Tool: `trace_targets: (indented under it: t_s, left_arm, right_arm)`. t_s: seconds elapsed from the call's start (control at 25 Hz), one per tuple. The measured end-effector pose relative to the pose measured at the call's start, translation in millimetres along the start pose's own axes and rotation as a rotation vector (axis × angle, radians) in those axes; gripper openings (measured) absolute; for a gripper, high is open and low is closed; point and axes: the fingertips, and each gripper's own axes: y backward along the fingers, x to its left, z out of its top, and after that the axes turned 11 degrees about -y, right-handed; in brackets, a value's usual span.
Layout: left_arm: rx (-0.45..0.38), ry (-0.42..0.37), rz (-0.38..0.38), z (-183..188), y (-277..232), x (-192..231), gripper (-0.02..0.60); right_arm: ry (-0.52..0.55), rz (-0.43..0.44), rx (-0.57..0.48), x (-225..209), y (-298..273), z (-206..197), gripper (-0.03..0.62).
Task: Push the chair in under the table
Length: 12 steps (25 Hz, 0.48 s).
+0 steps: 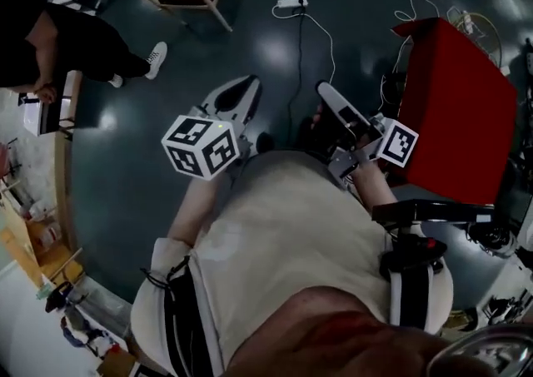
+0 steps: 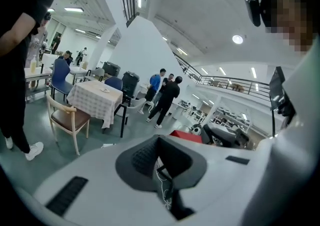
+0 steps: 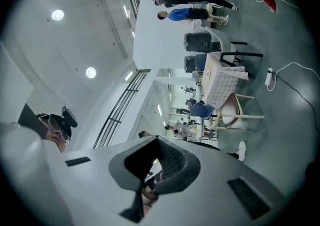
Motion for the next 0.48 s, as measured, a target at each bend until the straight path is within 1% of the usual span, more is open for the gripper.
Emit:
trace_targets:
  t_s: [0.2, 0.32, 0.48]
  left_arm:
    - [0.003, 0.014, 0.056, 5.9, -16.7, 2.3, 0.006]
    - [0.007, 0.020, 0.121, 8.7, -21.6, 10.8, 0.006]
    - [0.000, 0.025, 0.187, 14.1, -27.2, 14.6, 0.006]
  right_arm:
    - [-0.017, -0.017, 0.050, -9.5, -4.7, 18.7, 0.011]
    - [-0.034, -0.011, 0.090, -14.4, -10.7, 27.9, 0.011]
    - [-0.015, -0.014, 0.141, -14.9, -13.7, 40.1, 0.011]
